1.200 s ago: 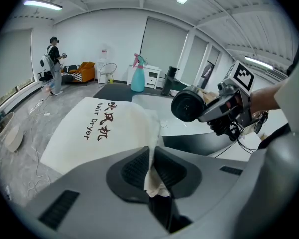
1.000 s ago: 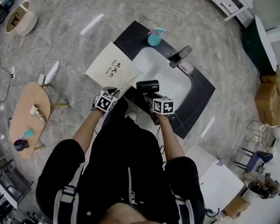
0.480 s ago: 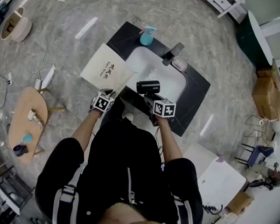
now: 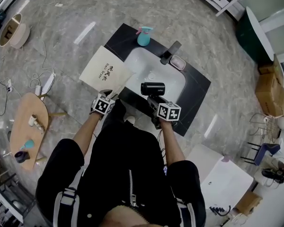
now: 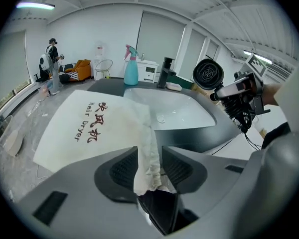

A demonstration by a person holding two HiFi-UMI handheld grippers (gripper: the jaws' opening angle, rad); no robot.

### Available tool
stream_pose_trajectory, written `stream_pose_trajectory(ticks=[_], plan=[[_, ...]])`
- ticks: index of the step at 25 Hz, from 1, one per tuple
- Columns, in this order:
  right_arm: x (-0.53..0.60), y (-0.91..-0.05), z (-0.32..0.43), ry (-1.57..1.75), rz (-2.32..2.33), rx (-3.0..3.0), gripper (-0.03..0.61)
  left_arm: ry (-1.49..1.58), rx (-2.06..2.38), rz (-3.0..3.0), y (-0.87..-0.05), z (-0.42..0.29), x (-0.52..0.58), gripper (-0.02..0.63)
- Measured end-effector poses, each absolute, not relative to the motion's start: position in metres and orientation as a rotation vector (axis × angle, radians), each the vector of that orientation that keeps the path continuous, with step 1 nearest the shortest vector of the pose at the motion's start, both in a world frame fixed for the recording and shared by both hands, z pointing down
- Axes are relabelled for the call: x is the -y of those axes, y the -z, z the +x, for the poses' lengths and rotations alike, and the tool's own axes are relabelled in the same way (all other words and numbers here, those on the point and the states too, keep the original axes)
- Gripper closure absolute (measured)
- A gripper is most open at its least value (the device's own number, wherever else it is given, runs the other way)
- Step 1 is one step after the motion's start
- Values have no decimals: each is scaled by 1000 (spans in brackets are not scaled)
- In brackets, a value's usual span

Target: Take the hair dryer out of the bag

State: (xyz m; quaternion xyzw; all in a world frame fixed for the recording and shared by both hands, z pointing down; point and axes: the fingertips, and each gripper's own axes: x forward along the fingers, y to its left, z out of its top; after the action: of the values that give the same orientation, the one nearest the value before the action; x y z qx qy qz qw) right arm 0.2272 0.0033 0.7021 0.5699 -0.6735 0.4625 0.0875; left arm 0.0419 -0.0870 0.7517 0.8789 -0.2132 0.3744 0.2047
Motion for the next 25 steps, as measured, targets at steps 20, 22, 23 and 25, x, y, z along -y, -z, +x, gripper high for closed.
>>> stream_pose_trajectory(ticks=[20, 22, 23, 25], plan=[[15, -631, 261, -1155, 1942, 2105, 383, -583, 743, 2812, -593, 74, 133, 567], [16, -621, 267, -1118, 1975, 2106, 383, -547, 748, 2834, -579, 79, 137, 569], [17, -616, 270, -1099, 1994, 2107, 383, -530, 750, 2844, -572, 81, 139, 571], [19, -605, 276, -1065, 2036, 2109, 383, -504, 753, 2859, -562, 85, 143, 574]])
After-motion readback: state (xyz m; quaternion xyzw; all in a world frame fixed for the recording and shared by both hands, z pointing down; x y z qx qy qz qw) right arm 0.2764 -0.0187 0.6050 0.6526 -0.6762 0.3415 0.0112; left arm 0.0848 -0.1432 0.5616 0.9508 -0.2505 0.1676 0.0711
